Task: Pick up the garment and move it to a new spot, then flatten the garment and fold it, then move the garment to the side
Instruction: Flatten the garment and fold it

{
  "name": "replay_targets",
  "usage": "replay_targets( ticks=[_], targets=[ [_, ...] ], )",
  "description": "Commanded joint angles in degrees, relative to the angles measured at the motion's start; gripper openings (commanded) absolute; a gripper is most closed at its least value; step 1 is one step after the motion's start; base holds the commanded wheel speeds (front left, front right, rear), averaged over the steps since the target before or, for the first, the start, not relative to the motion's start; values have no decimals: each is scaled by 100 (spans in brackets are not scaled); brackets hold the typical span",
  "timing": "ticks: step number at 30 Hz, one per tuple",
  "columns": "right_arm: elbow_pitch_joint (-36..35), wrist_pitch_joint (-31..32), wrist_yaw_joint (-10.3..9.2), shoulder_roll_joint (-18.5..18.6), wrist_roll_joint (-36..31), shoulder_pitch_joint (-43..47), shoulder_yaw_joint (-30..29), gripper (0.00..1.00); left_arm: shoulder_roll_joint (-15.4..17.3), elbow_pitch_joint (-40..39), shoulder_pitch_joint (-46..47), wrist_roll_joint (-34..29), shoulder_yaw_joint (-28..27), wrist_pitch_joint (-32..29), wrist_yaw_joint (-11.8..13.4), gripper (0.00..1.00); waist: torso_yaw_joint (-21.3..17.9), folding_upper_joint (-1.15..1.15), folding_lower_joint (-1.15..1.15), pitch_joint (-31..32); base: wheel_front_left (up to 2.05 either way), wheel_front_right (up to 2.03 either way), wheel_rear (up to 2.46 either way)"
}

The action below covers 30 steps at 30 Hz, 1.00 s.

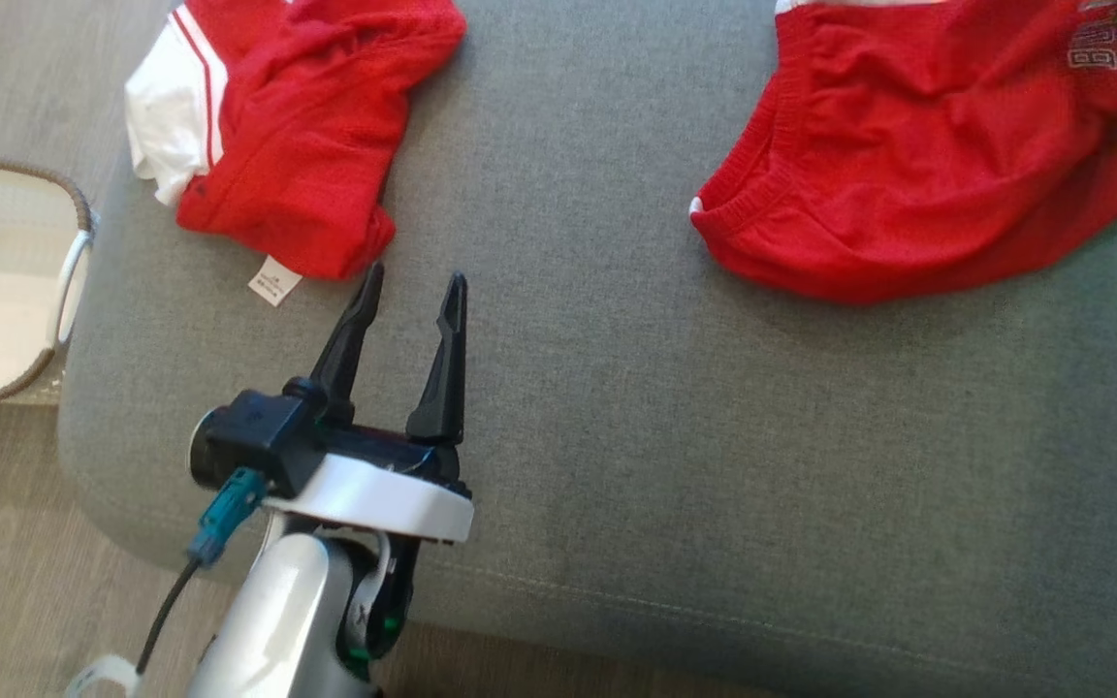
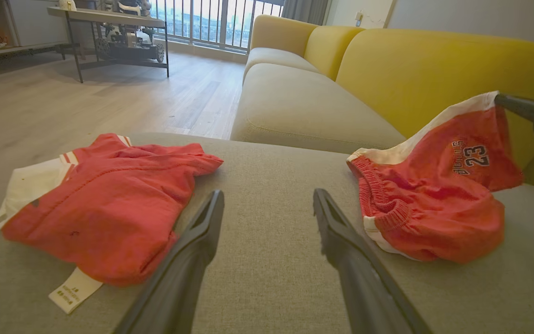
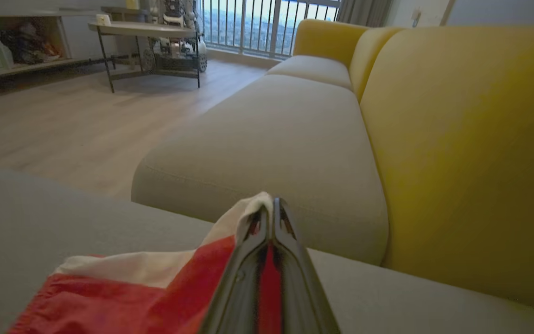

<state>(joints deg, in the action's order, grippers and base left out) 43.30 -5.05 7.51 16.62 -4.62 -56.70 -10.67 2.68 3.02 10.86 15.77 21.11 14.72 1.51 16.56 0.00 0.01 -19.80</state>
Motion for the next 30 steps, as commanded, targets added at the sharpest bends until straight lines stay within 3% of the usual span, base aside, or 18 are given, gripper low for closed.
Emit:
replay_targets(
  ticks=[1, 4, 8, 14, 17, 22, 30],
  targets=[
    [-86, -42, -2, 82, -116, -334, -6, 100, 20, -186, 191, 34, -160, 28, 17, 100, -11, 0, -1, -75, 0, 0, 0],
    [452, -213, -2, 166, -421, -493, -129, 100, 20, -172, 268, 56, -109, 28, 27, 100, -43, 0, -1, -141, 0, 0, 0],
    [824, -640, -2, 15, -507, -659, -232, 100, 20, -132, 313, 41, -120, 28, 36, 100, -201, 0, -1, -109, 0, 0, 0],
    [801, -961, -2, -344, -116, -519, 173, 100, 20, -51, 275, -69, -228, 28, -17, 100, -603, 0, -1, 163, 0, 0, 0],
    [388, -988, -2, -555, 284, -189, 438, 100, 20, -17, 224, -151, -292, 28, -63, 100, -870, 0, -1, 322, 0, 0, 0],
    [-895, -993, -2, -845, 954, 845, 876, 100, 20, 51, 159, -314, -365, 28, -181, 100, -1342, 0, -1, 541, 0, 0, 0],
    [-2643, -994, -2, -1229, 1207, 2708, 1279, 100, 86, 606, 203, -851, -285, 28, -558, 100, -2105, 0, -1, 631, 0, 0, 0]
  ],
)
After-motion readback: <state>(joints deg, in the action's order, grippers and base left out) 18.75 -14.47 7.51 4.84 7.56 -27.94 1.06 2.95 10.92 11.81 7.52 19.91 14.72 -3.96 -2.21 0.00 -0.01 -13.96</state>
